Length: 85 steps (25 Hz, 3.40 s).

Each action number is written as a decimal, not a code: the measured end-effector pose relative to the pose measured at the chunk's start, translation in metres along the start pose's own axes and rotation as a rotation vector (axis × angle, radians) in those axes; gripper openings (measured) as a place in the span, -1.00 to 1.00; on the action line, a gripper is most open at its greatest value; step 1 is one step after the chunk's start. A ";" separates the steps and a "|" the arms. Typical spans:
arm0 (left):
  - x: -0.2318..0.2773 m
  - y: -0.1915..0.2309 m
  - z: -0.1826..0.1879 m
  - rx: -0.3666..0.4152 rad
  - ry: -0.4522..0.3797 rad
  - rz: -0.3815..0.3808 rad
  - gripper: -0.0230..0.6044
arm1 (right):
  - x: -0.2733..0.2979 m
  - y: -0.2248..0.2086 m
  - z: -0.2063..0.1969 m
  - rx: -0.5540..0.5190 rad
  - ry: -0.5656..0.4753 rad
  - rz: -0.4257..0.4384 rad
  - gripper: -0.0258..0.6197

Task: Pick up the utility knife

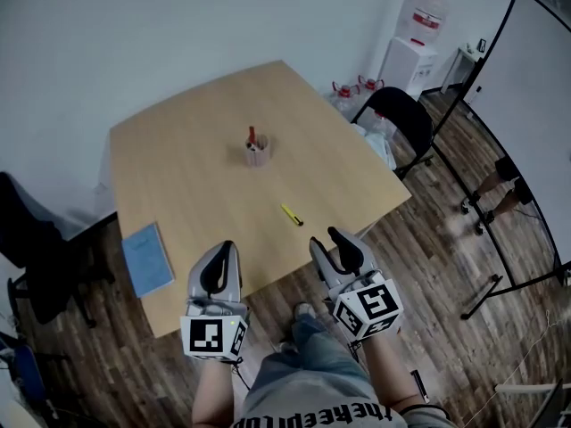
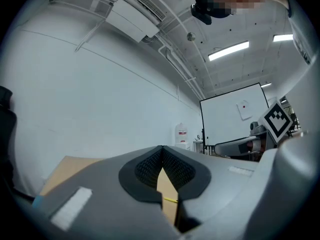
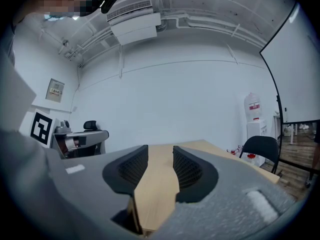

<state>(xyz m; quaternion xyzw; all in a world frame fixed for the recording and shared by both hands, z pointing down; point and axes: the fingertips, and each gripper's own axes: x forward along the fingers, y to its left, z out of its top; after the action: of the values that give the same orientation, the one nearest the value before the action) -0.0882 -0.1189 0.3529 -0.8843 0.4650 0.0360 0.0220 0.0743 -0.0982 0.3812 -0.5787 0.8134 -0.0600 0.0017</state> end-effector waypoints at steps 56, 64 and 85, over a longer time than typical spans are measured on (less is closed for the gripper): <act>0.050 0.073 -0.052 -0.050 0.140 0.266 -0.86 | 0.139 -0.070 -0.216 0.052 0.754 0.175 -0.21; 0.047 0.076 -0.056 -0.050 0.153 0.291 -0.86 | 0.145 -0.079 -0.237 0.045 0.811 0.165 -0.21; 0.042 0.080 -0.059 -0.051 0.166 0.325 -0.86 | 0.149 -0.089 -0.260 -0.032 0.886 0.132 -0.29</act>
<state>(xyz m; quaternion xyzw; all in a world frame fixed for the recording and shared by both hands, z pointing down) -0.1284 -0.2030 0.4075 -0.7977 0.6010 -0.0223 -0.0449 0.0902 -0.2426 0.6584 -0.4439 0.7717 -0.2892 -0.3518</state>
